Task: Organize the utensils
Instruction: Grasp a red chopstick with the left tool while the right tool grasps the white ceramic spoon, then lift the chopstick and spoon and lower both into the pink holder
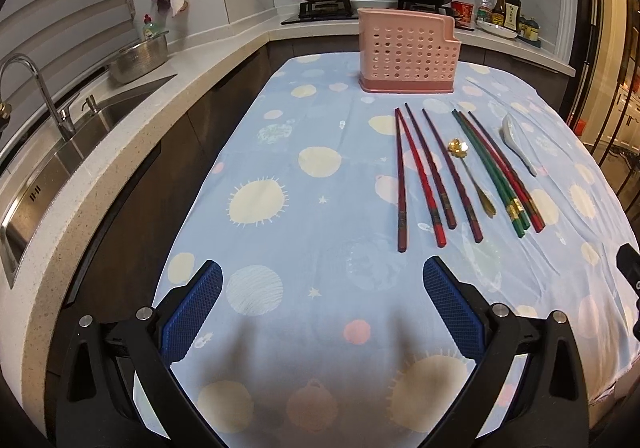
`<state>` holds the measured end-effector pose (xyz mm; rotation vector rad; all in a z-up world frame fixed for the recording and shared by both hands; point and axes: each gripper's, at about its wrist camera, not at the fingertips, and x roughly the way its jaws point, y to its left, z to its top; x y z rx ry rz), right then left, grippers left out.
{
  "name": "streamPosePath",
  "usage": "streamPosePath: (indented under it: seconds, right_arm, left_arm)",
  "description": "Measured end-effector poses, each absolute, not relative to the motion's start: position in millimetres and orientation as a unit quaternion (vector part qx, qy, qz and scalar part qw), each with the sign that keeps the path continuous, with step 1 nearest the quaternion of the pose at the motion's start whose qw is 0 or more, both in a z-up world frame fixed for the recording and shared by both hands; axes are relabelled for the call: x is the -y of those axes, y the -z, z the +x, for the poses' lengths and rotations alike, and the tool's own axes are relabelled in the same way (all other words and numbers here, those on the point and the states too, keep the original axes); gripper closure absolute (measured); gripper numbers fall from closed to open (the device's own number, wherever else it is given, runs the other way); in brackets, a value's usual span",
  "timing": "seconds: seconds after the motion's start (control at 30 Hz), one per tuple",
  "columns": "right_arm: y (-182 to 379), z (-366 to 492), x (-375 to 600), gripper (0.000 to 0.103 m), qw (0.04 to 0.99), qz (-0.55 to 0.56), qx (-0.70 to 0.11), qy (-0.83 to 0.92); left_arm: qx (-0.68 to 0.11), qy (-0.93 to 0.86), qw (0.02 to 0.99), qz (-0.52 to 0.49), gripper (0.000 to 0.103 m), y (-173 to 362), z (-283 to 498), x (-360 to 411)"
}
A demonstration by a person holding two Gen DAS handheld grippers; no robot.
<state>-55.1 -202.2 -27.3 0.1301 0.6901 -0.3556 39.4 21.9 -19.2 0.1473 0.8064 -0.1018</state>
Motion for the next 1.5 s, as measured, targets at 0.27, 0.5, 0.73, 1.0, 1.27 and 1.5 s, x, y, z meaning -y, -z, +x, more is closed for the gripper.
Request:
streamPosePath:
  seconds: [0.27,0.5,0.73,1.0,1.27,1.5]
  right_arm:
    - [38.0,-29.4,218.9,0.007,0.915,0.067,-0.353,0.182]
    - [42.0,12.1,236.9,0.007,0.914,0.068,-0.356,0.184]
    - [48.1,67.4,257.3,0.015,0.912,0.075,-0.363,0.174]
    - [69.3,120.9,262.4,0.047,0.905,0.072,-0.39,0.151]
    - [87.7,147.5,263.6,0.074,0.896,0.07,-0.415,0.138]
    - [85.7,143.3,259.5,0.093,0.898,0.086,-0.416,0.116]
  left_arm:
    - [-0.415,0.086,0.903,0.067,0.007,45.1,74.1,-13.4]
    - [-0.437,0.104,0.89,0.079,0.011,70.6,111.2,7.7]
    - [-0.449,0.131,0.881,0.07,0.041,79.0,124.3,9.4]
    - [-0.458,0.177,0.869,0.053,0.087,74.8,127.6,8.7]
    - [-0.462,0.191,0.864,0.048,0.089,75.0,131.6,14.2]
    - [-0.474,0.2,0.857,0.022,0.095,73.3,135.6,6.9]
